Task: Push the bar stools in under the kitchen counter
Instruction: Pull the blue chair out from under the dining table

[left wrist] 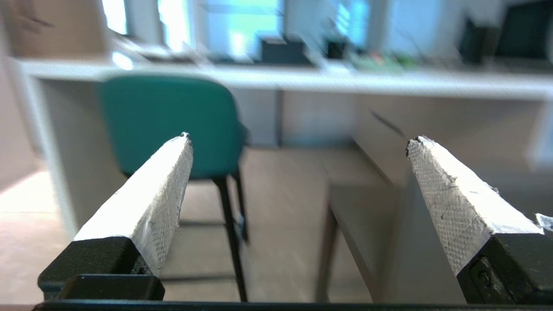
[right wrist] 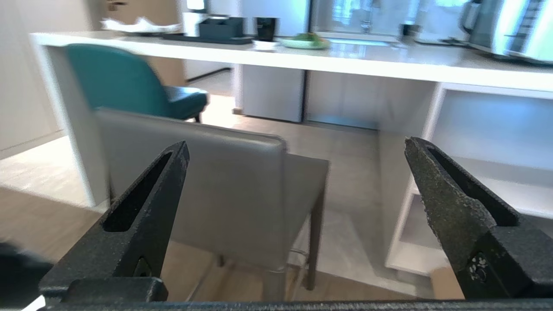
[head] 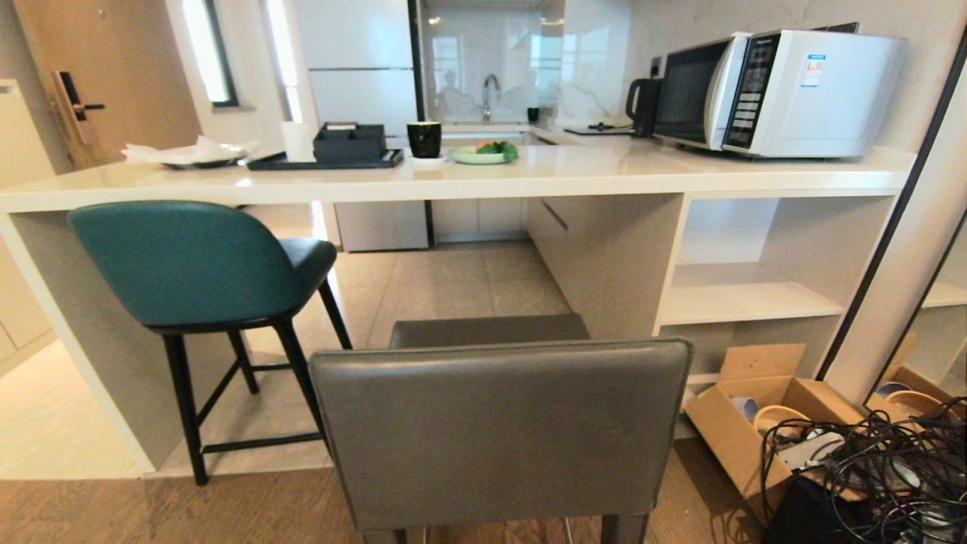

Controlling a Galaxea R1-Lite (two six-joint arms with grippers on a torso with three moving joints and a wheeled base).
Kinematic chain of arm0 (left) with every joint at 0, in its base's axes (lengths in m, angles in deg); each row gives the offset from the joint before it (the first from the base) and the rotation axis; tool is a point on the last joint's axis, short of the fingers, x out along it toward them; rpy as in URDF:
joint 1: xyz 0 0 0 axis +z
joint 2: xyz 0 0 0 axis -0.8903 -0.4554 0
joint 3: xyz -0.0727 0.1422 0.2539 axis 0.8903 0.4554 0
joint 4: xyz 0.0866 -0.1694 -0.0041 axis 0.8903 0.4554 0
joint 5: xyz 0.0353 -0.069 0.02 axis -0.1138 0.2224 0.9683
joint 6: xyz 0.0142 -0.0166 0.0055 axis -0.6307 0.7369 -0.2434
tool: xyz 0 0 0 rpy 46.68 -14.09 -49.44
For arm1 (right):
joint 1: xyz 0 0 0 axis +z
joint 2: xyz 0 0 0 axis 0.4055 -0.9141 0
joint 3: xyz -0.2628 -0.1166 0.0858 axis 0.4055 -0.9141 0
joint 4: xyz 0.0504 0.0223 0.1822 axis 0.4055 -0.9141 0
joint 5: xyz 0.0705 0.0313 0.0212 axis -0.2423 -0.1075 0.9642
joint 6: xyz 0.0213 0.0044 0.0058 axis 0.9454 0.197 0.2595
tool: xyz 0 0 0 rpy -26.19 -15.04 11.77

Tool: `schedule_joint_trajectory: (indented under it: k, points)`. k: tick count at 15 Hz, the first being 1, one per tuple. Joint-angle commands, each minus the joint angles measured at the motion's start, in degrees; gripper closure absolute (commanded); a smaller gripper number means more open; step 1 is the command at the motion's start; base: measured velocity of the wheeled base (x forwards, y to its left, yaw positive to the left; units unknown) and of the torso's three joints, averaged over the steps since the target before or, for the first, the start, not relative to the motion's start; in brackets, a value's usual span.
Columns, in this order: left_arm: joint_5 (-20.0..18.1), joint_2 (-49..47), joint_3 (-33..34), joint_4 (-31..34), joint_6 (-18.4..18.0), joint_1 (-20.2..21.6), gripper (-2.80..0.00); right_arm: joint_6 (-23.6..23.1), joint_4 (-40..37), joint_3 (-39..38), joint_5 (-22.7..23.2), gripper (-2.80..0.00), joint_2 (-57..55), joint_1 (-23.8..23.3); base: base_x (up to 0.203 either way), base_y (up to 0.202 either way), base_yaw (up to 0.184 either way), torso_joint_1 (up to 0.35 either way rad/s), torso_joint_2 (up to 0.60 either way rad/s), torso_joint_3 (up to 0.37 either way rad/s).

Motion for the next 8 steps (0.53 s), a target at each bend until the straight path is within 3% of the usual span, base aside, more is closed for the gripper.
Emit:
schedule_joint_trajectory:
  k: [1, 3, 5, 8]
  points:
    - [-2.8, 7.8, 1.5, 6.7, 0.0, 0.0, -2.8, -0.8, -3.7, 0.1, 0.2, -2.8, 2.9, 0.6, 0.0, 0.0, 0.0, 0.0, 0.0, 0.0]
    - [-4.8, 12.0, 4.2, 14.8, -0.4, -0.2, -2.8, -2.2, -9.5, -1.4, 0.2, -2.8, 9.1, 1.4, 0.0, 0.0, 0.0, 0.0, 0.0, 0.0]
    - [-5.5, 11.9, 7.8, 15.1, -1.0, -0.3, -2.8, -3.1, -12.8, -6.9, -0.5, -2.8, 14.7, 1.8, 0.0, 0.0, 0.0, 0.0, 0.0, 0.0]
    - [-5.4, 11.9, 13.1, 14.2, -3.1, -0.3, -2.8, -6.5, -9.6, -18.9, -11.5, -2.8, 16.3, 2.0, 0.0, 0.0, 0.0, 0.0, 0.0, 0.0]
